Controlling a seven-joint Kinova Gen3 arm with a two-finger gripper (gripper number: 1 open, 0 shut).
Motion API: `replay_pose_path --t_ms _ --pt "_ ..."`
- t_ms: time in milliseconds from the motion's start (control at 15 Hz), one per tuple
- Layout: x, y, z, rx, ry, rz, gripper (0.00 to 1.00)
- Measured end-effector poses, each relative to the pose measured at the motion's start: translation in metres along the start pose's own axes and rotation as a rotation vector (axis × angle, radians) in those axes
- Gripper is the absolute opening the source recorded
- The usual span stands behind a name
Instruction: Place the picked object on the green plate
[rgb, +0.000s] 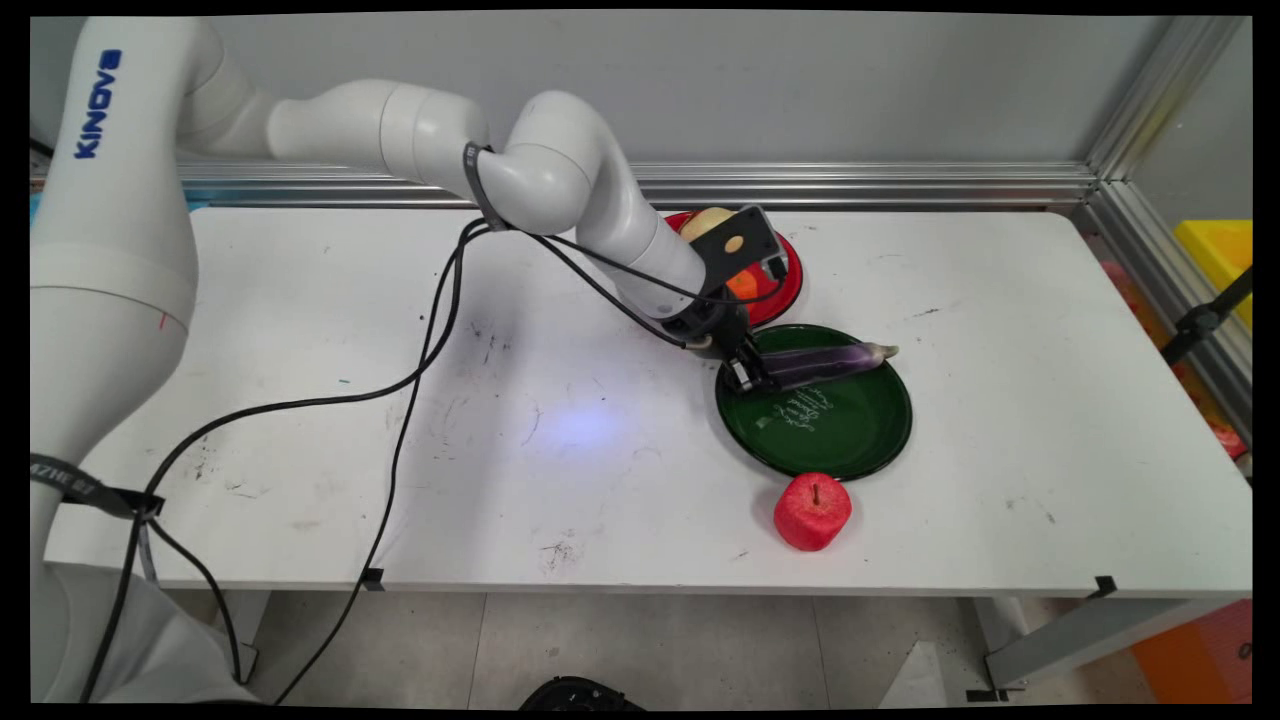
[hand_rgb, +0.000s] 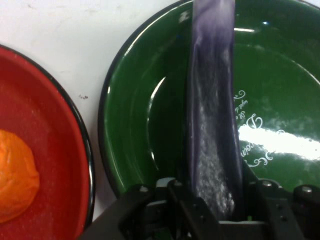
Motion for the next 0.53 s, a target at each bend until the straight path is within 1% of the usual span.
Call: replay_pose_path --t_ms 67,133,533 --pt "-0.0005 -0.0001 0.0012 0.0 0.001 0.002 0.0" --pt "-0.0009 -0.0003 0.003 0.0 0.003 0.004 1.0" --pt "0.0055 -0.0029 0.0067 -0.002 0.025 0.009 1.0"
